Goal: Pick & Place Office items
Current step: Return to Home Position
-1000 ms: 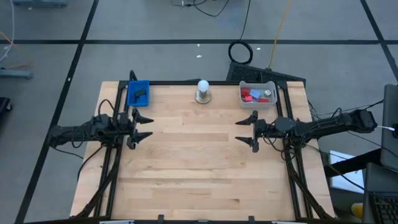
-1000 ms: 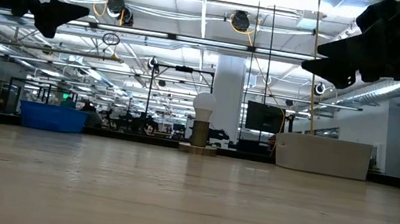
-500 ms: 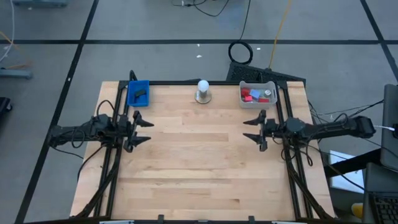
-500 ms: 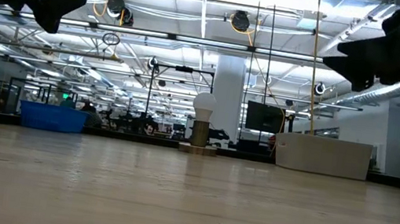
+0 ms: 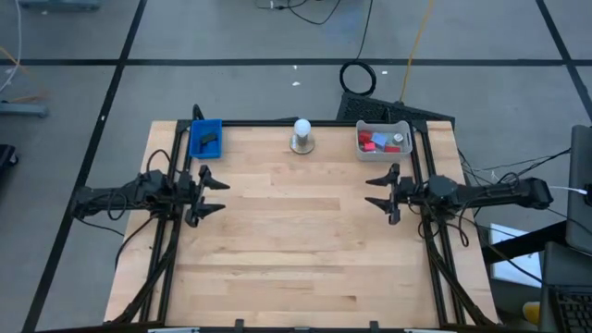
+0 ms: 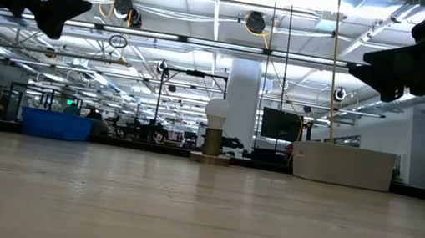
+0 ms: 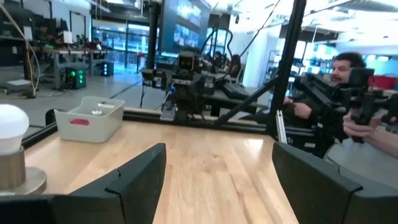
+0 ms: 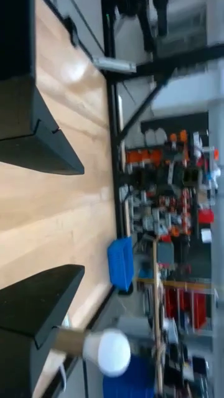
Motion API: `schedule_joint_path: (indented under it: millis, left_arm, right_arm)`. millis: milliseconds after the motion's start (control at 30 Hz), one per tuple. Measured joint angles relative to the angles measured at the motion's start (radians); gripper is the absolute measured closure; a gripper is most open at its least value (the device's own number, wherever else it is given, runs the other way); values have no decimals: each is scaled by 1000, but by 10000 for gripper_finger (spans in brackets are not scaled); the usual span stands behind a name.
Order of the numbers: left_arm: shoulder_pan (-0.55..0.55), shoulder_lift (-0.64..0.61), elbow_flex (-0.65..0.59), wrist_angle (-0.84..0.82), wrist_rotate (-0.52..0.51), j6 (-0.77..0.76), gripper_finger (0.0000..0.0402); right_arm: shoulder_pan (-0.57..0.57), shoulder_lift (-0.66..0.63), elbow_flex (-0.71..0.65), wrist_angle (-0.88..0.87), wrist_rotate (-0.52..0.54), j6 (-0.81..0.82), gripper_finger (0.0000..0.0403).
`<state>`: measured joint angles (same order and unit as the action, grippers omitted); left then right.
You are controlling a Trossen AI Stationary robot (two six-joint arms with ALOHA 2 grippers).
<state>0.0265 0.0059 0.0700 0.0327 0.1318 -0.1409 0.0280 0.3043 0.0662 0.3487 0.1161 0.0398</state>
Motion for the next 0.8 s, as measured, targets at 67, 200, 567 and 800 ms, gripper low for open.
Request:
schedule_joint_path:
  millis: [67, 200, 567, 800]
  left_arm:
    - [0, 0, -14, 38, 4, -3, 108]
    - [0, 0, -23, 60, 25, -6, 108]
    - [-3, 0, -24, 54, 25, -31, 108]
    - [-3, 0, -24, 20, 25, -87, 108]
  right_arm:
    - [0, -23, -1, -24, 21, -11, 163]
    - [0, -79, -1, -80, 43, -26, 163]
    - [0, -261, -2, -256, 73, -26, 163]
    - [0, -301, -3, -267, 70, -26, 163]
